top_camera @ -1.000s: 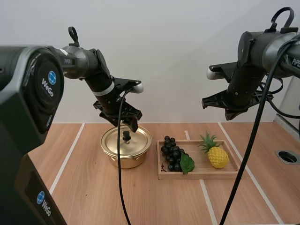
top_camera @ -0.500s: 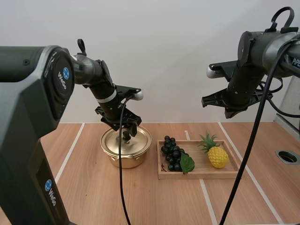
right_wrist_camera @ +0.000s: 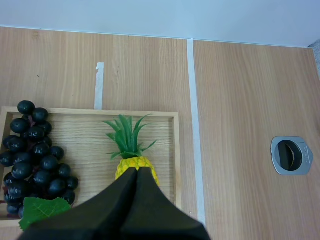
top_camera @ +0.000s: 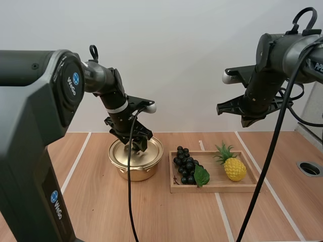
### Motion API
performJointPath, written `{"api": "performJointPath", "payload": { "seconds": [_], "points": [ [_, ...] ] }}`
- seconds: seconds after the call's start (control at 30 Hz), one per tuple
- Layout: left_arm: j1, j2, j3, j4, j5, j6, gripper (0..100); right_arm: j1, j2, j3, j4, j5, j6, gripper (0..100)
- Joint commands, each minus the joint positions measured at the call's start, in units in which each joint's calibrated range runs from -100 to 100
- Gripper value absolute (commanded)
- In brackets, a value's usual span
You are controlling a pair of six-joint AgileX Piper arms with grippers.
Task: Open the pot, put the pineapple inside, and close it
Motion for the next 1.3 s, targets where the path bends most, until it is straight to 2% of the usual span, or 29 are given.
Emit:
{"api": "performJointPath", "payload": {
  "seconds": [0.0, 0.07, 0.1, 0.27, 0.43, 0.83, 0.93, 1.27],
  "points": [
    [-0.16, 0.0, -0.1, 0.0, 2.0, 0.3, 77, -0.2, -0.3, 0.1, 0.1, -1.0, -0.1, 0],
    [-0.16, 0.0, -0.1, 0.0, 2.9, 0.3, 58, -0.2, -0.3, 0.1, 0.1, -1.0, -0.1, 0],
    [-0.16, 0.0, -0.1, 0.0, 2.9, 0.3, 52, -0.2, -0.3, 0.1, 0.1, -1.0, -0.1, 0],
    [-0.16, 0.0, -0.1, -0.3, 3.5, 0.3, 33, -0.2, -0.3, 0.1, 0.1, -1.0, -0.1, 0],
    [-0.16, 0.0, -0.1, -0.4, 1.9, 0.3, 0, -0.2, -0.3, 0.1, 0.1, -1.0, -0.1, 0],
    [-0.16, -0.3, -1.0, -0.4, 1.8, 0.3, 0, -0.2, -0.3, 0.1, 0.0, -0.8, -0.1, 0],
    [-0.16, -1.7, -2.1, -0.4, 2.3, 0.3, 0, -0.2, 0.1, 0.1, 0.9, 3.6, -0.1, 0],
    [-0.16, -15.3, -5.7, -0.5, 1.6, 0.4, 0, -0.2, 8.7, 0.1, -0.5, 9.2, -0.1, 0]
  ]
}}
